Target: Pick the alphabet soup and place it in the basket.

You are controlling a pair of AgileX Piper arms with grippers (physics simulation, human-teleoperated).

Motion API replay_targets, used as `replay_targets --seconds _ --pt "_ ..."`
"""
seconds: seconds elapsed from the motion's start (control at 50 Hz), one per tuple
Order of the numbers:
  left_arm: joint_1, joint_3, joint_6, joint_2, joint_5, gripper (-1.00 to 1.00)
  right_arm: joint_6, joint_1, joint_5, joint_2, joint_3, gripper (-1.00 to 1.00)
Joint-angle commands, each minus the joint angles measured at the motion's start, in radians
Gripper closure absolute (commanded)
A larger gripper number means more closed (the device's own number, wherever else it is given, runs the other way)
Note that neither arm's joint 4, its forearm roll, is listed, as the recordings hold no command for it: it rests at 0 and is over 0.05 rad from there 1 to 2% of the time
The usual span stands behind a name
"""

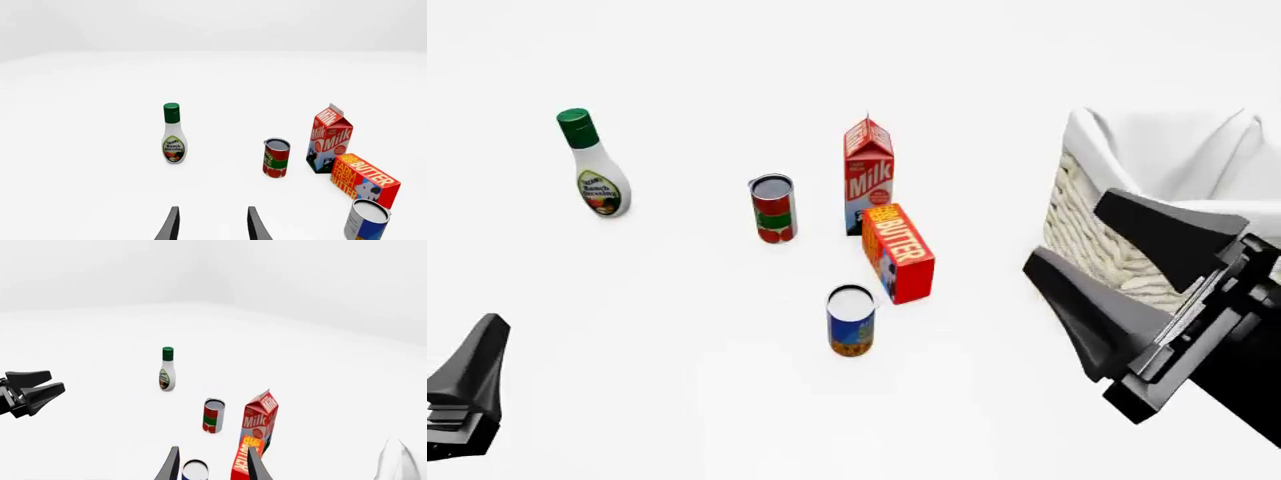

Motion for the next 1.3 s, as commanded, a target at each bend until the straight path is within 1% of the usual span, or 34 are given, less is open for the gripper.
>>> replay_targets --seconds 0.02,0.22,0.32,0.58,0.92,1.3 --pt "0.0 0.0 0.0 0.0 0.0 -1.0 0.001 0.028 -0.081 0.099 -0.002 -1.0" --pt "0.0 0.0 0.0 0.0 0.0 -1.0 0.003 0.038 -0.133 0.168 -0.007 -1.0" --pt "0.0 0.0 0.0 0.0 0.0 -1.0 0.01 0.038 -0.181 0.228 -0.007 -1.0" --pt "0.0 0.0 0.0 0.0 0.0 -1.0 0.028 0.038 -0.264 0.34 -0.013 -1.0" --pt "0.0 0.0 0.0 0.0 0.0 -1.0 0.037 0.042 -0.389 0.546 -0.035 -1.0" --pt "0.0 0.0 0.0 0.0 0.0 -1.0 0.042 0.051 -0.478 0.754 -0.083 -1.0"
